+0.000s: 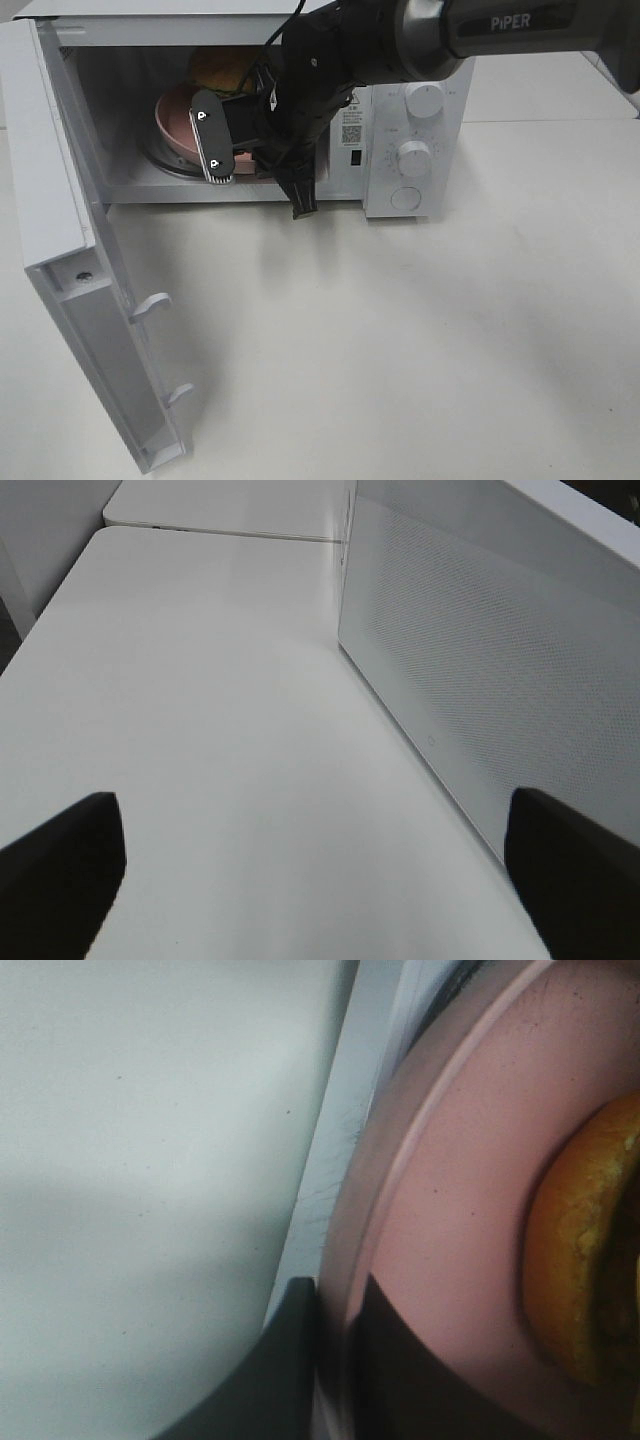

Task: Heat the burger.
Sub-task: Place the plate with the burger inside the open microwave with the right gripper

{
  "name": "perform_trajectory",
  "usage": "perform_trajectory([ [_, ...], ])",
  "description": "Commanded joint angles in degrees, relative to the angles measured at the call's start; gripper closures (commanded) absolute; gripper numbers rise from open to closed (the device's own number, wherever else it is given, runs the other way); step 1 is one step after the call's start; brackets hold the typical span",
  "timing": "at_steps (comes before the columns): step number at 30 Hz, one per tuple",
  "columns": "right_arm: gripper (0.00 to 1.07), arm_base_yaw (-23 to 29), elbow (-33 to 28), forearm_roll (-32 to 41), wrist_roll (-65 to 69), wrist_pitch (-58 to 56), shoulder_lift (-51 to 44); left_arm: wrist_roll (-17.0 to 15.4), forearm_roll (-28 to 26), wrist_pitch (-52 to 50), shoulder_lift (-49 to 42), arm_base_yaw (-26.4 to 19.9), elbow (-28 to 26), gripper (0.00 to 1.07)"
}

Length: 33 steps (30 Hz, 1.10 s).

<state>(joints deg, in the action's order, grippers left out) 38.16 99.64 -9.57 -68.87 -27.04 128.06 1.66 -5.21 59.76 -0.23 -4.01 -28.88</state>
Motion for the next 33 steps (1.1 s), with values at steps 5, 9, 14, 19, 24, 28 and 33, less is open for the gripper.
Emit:
perform_trajectory([
  [5,1.07,-0.3,4.9,-1.4,0.1,3.0,1.8,-0.1,-0.5,-0.4,0.0,-0.1,0.1,0.09],
  [9,1.07,-0.3,6.7,-1.9,0.1,2.8,2.9,-0.1,-0.5,-0.4,0.0,-0.1,0.1,0.09],
  [14,1.07,-0.3,9.5,-1.9,0.3,2.6,4.7,-0.1,-0.5,-0.4,0.0,-0.1,0.1,0.09],
  [19,1.06,-0.3,10.3,-1.7,0.4,2.8,5.5,-0.1,-0.5,-0.4,0.0,-0.1,0.1,0.09],
  [24,1.01,-0.3,10.3,-1.8,0.5,2.9,5.9,-0.1,-0.5,-0.4,0.0,-0.1,0.1,0.09],
  [28,0.89,-0.3,10.3,-0.3,1.7,2.8,6.4,-0.1,-0.5,-0.4,0.0,-0.1,0.1,0.09],
  [33,0.75,-0.3,10.3,-0.3,4.0,2.2,6.4,-0.1,-0.5,-0.4,0.0,-0.1,0.1,0.09],
])
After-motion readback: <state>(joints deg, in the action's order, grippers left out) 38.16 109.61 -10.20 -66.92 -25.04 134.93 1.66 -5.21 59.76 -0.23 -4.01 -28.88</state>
